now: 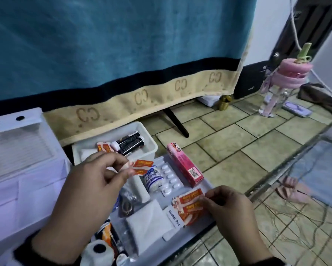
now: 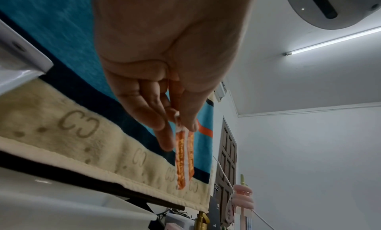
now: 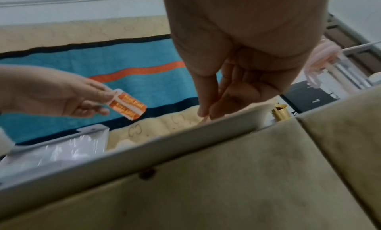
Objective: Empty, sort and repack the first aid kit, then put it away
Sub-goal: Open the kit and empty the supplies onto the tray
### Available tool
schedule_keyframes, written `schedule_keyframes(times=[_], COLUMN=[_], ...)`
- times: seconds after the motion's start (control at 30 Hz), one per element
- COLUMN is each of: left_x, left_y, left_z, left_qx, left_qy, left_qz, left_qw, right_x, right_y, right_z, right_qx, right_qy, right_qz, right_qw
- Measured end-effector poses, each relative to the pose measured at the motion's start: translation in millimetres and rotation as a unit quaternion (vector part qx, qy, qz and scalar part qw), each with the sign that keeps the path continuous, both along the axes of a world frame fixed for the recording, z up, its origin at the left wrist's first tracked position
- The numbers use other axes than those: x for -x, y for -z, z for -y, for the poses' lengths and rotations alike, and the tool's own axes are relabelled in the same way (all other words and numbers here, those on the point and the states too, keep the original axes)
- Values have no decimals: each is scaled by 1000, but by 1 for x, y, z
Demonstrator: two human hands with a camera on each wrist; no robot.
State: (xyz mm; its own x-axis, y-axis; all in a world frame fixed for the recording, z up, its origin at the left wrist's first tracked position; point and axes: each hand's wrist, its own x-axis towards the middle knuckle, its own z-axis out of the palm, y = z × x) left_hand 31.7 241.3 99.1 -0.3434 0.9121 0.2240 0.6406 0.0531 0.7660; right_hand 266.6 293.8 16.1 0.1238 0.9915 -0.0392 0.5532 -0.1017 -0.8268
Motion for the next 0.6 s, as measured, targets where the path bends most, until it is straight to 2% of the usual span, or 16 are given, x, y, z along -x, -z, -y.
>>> schedule_keyframes(times=[0.13,0.2,0.23,0.27,0.33,0.37,0.4,0.43,0.53,0.6], left_x=[-16,-26,-32,-38,-51,-57,-61,-64,-67,-62], left_y=[0,2,3,5,9,11,13,14,16,16], left_z=[-2,-3,-4,-4,-5,-6,-7,-8,-11,-12], left_qx=[32,52,67,86,116,121,121,123,123,121], left_qy=[12,18,22,31,60,74,83,87,83,70], left_qz=[15,48,71,84,65,49,35,19,-21,-18], left_qw=[999,997,995,992,989,989,989,988,989,990], right_x=[3,0,-2,-2,-2,0,1,2,-4,-6], right_y=[3,0,-2,-8,-17,-22,-27,-31,-20,-15], right_z=[-1,-2,-3,-4,-1,1,3,4,-2,-6], right_qx=[-45,-90,-91,-63,14,39,48,50,1,-6], right_qy=[-49,-52,-56,-77,-152,-178,-194,-198,-134,-108], right_qz=[138,120,51,-54,-255,-308,-316,-296,-140,-31], right_qw=[988,987,993,994,955,934,927,933,981,994])
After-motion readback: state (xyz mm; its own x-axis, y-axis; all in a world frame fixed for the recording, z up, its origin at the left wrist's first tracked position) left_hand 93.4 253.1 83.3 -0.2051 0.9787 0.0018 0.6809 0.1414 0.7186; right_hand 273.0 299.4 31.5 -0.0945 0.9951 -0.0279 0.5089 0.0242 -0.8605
